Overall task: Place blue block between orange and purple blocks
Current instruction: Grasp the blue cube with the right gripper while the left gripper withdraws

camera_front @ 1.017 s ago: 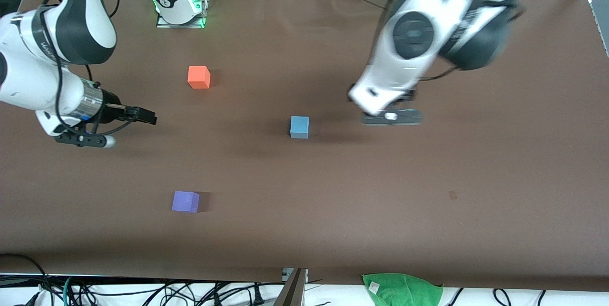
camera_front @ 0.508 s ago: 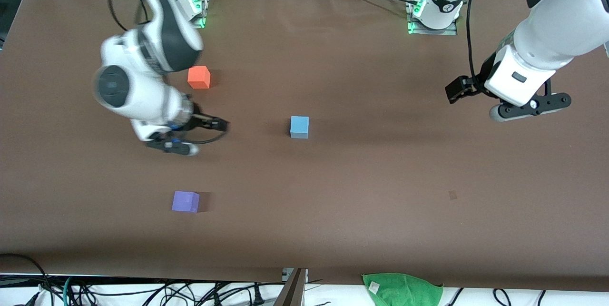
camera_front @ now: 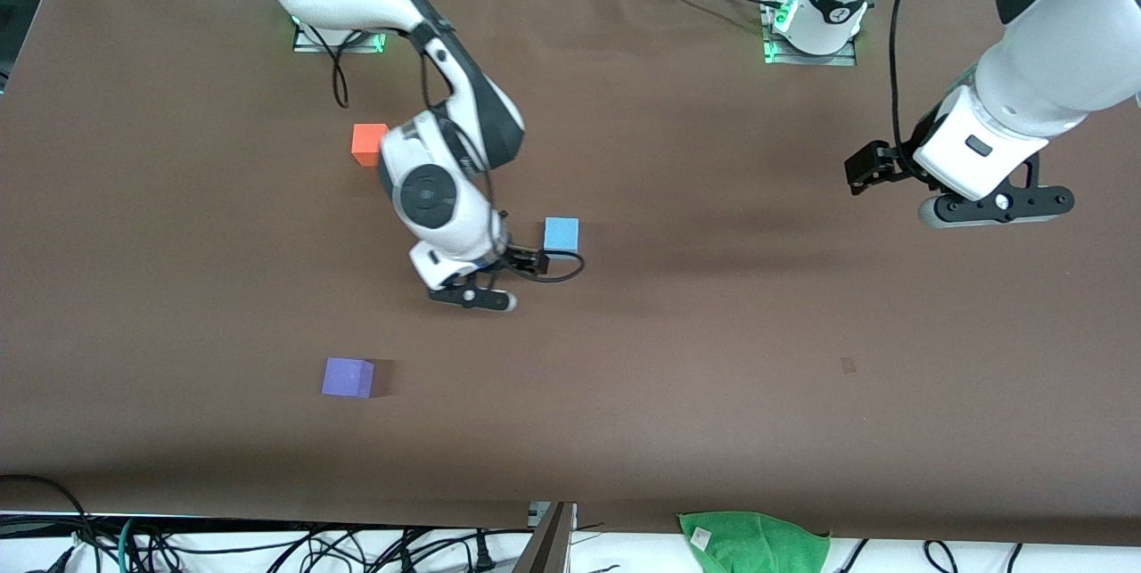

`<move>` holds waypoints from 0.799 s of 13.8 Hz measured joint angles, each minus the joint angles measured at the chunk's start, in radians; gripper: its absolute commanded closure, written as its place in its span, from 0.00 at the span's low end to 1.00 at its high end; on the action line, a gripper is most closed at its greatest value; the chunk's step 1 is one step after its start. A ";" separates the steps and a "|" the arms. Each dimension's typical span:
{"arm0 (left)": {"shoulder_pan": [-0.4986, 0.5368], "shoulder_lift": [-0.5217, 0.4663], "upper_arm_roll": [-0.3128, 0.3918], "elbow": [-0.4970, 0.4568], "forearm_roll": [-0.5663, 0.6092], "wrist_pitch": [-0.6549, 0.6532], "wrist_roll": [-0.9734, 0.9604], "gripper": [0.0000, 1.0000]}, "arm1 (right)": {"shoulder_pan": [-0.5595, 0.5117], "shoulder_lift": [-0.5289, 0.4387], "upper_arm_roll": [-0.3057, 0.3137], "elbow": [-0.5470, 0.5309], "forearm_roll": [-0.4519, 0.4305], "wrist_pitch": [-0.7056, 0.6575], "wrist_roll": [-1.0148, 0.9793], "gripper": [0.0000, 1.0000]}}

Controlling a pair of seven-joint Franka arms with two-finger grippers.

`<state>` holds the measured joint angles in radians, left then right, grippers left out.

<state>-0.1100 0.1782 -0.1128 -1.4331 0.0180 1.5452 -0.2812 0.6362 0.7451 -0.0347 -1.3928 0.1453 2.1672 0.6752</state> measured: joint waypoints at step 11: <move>0.053 -0.272 0.084 -0.318 -0.001 0.105 0.210 0.00 | 0.147 0.084 -0.002 0.028 -0.074 0.041 0.098 0.01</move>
<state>-0.0571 -0.0938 -0.0284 -1.7507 0.0175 1.6504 -0.0711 0.7836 0.8292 -0.0365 -1.3645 0.0714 2.2078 0.7728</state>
